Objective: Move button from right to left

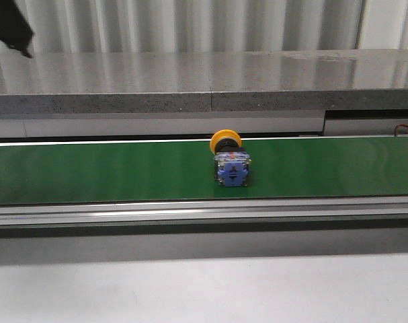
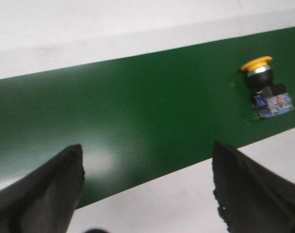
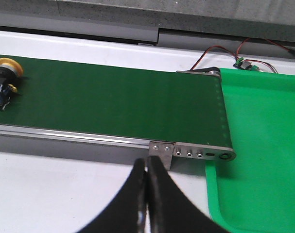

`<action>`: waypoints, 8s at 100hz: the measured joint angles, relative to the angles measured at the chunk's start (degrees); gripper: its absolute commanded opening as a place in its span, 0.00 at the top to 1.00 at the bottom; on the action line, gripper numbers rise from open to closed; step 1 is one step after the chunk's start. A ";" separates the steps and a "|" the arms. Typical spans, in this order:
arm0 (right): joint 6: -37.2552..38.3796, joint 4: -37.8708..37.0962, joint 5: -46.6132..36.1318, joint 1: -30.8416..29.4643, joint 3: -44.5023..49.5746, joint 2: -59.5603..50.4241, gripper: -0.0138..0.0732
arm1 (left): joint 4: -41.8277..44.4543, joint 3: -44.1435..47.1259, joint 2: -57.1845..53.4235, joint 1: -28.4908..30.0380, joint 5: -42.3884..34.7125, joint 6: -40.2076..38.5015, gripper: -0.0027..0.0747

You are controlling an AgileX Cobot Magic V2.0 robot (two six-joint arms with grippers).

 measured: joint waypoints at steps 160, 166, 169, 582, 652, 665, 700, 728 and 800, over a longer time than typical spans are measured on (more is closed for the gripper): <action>-0.11 0.00 0.00 0.00 0.00 0.00 0.92 | 4.76 -22.83 36.93 -18.06 4.68 -20.83 0.88; -0.11 0.00 0.00 0.00 0.00 0.00 0.92 | 4.77 -23.18 36.93 -18.06 5.12 -20.83 0.89; -0.11 0.00 0.00 0.00 0.00 0.00 0.92 | 4.77 -23.21 36.93 -18.06 5.35 -20.83 0.89; -0.07 0.00 0.00 0.00 0.17 0.00 0.92 | 13.28 -24.05 15.16 14.41 4.41 5.16 0.99; -0.07 0.00 0.00 0.00 0.17 0.00 0.92 | 10.27 -2.49 -7.82 8.87 -9.78 4.11 0.99; -0.07 0.00 0.00 0.00 0.17 0.00 0.92 | 9.92 3.32 -14.14 8.87 -13.11 4.11 0.99; -0.07 0.00 0.00 0.00 0.17 0.00 0.92 | 8.74 17.29 -32.75 8.87 -20.18 4.11 0.99; -0.07 0.00 0.00 0.00 0.17 0.00 0.92 | 8.64 25.47 -45.46 8.87 -21.01 4.11 0.99; -0.07 0.00 0.00 0.00 0.17 0.00 0.92 | 16.75 40.27 -58.57 9.20 -30.64 -1.99 0.99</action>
